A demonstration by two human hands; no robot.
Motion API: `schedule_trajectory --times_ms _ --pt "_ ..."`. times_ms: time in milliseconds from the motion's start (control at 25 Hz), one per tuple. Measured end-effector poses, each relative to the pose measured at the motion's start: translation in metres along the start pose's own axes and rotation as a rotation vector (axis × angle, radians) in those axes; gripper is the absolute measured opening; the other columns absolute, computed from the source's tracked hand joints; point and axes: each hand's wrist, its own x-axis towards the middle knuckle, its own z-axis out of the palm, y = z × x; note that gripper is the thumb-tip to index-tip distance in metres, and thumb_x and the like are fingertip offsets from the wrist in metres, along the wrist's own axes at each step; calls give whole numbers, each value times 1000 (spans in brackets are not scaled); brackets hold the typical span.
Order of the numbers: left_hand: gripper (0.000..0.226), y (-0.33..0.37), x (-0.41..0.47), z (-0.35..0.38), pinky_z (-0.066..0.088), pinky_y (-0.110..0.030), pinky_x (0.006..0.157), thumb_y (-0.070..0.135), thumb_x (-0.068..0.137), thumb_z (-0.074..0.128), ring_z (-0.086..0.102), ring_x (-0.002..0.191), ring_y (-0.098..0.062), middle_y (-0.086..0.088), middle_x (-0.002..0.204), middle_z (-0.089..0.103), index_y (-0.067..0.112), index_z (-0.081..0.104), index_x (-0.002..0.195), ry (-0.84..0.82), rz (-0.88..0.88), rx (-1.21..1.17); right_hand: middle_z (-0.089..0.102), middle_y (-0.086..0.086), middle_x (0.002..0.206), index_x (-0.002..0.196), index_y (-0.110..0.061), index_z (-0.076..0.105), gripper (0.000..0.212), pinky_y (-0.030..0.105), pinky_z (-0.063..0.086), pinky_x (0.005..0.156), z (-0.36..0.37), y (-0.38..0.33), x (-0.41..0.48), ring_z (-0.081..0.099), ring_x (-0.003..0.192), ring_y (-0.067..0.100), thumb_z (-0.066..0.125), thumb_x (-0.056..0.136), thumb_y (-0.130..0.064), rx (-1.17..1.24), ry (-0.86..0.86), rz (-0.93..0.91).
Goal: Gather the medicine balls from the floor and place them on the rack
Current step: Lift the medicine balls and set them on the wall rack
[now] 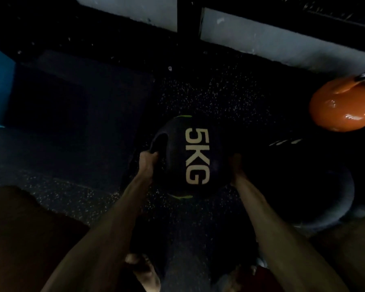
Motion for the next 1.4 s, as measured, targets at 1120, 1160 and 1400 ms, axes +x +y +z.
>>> schedule_trajectory --times_ms 1120,1160,1400 --pt "37 702 -697 -194 34 -16 38 1 95 48 37 37 -6 -5 57 38 12 40 61 14 931 -169 37 -4 51 56 -18 36 45 20 29 41 -243 -630 -716 31 36 2 59 95 -10 173 212 -1053" --pt "35 715 -710 -192 36 -16 39 1 95 48 41 39 -9 -6 58 40 11 43 63 11 954 -182 38 -4 52 58 -17 38 43 21 29 42 -252 -642 -724 31 36 1 59 95 -11 203 212 -1082" --pt "30 771 -760 -167 34 -23 48 -2 92 47 43 50 -17 -6 58 47 7 47 63 45 1082 -207 43 3 52 60 -12 43 38 22 31 39 -308 -700 -758 35 32 1 57 96 -10 255 215 -1215"
